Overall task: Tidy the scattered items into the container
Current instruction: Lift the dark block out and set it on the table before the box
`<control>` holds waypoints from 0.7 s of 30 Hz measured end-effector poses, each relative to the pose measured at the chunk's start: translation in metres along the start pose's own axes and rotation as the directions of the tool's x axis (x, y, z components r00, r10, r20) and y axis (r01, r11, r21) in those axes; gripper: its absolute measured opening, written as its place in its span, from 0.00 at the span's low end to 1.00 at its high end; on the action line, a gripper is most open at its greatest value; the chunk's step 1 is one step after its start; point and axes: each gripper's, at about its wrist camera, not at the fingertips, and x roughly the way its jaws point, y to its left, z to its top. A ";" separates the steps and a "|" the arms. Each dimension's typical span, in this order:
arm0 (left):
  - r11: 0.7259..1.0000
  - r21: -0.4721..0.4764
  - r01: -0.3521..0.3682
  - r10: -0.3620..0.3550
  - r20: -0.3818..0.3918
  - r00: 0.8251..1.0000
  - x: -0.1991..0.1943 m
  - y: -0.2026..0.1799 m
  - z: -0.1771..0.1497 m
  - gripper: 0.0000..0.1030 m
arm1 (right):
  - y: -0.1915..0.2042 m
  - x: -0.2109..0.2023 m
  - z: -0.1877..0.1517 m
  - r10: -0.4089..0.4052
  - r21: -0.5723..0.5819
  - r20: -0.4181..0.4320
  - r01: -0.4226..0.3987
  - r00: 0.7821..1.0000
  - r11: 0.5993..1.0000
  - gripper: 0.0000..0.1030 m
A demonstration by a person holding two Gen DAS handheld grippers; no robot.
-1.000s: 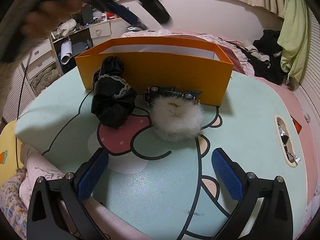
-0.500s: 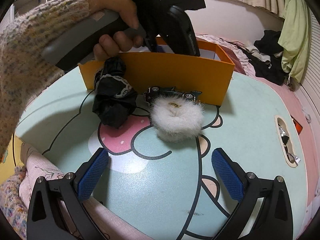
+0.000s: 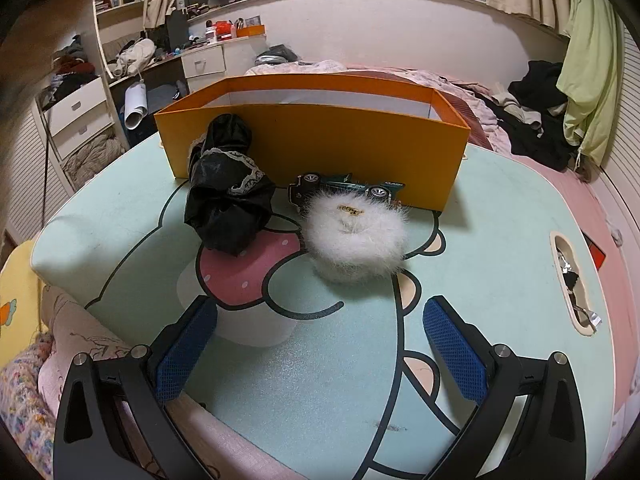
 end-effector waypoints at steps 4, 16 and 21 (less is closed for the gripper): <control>0.998 -0.044 -0.038 0.034 -0.076 0.997 0.016 0.008 -0.056 0.37 | 0.000 0.000 0.000 -0.001 -0.001 -0.001 0.001 1.000 1.000 1.00; 0.969 -0.062 -0.240 0.233 -0.102 0.967 0.074 0.010 -0.080 0.53 | 0.000 0.001 0.000 -0.001 -0.001 -0.001 0.001 1.000 1.000 1.00; 0.978 -0.087 -0.191 0.187 -0.053 0.981 0.053 0.006 -0.090 0.67 | 0.000 0.001 0.000 -0.001 -0.002 0.000 0.001 1.000 1.000 1.00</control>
